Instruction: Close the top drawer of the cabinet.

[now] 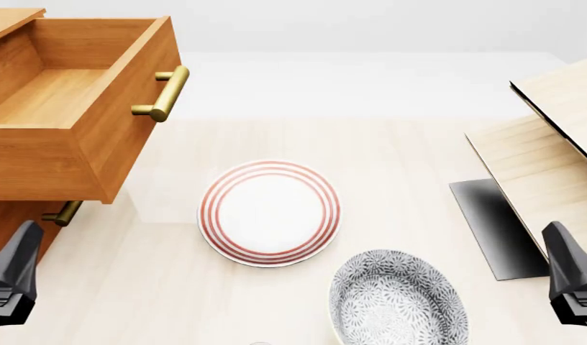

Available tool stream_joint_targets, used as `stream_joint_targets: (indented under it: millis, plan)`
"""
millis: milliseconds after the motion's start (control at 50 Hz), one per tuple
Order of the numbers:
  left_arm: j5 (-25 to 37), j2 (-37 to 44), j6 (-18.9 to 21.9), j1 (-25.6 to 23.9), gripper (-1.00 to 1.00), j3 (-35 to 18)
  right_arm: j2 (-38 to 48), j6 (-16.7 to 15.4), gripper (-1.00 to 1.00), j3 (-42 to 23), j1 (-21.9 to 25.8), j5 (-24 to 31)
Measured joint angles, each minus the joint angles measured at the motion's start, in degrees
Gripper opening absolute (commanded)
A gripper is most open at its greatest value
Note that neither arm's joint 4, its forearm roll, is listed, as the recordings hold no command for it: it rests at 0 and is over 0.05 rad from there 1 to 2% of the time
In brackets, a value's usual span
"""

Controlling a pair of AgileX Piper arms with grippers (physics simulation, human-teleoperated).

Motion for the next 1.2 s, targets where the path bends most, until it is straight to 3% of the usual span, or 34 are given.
stream_joint_targets:
  millis: [820, 1000, 1200]
  plan:
    - [-1.6, -0.2, 5.6, -1.4, 1.00, -0.1, -0.1, 0.0, 1.00, 0.0, 0.0, 0.1]
    - [3.1, -0.2, 4.8, -3.3, 1.00, -4.3, -0.1, 0.0, 1.00, 0.0, 0.0, 0.1]
    - [8.5, 1.1, 2.5, -9.9, 1.00, -11.6, -0.1, 0.0, 1.00, 0.0, 0.0, 0.1]
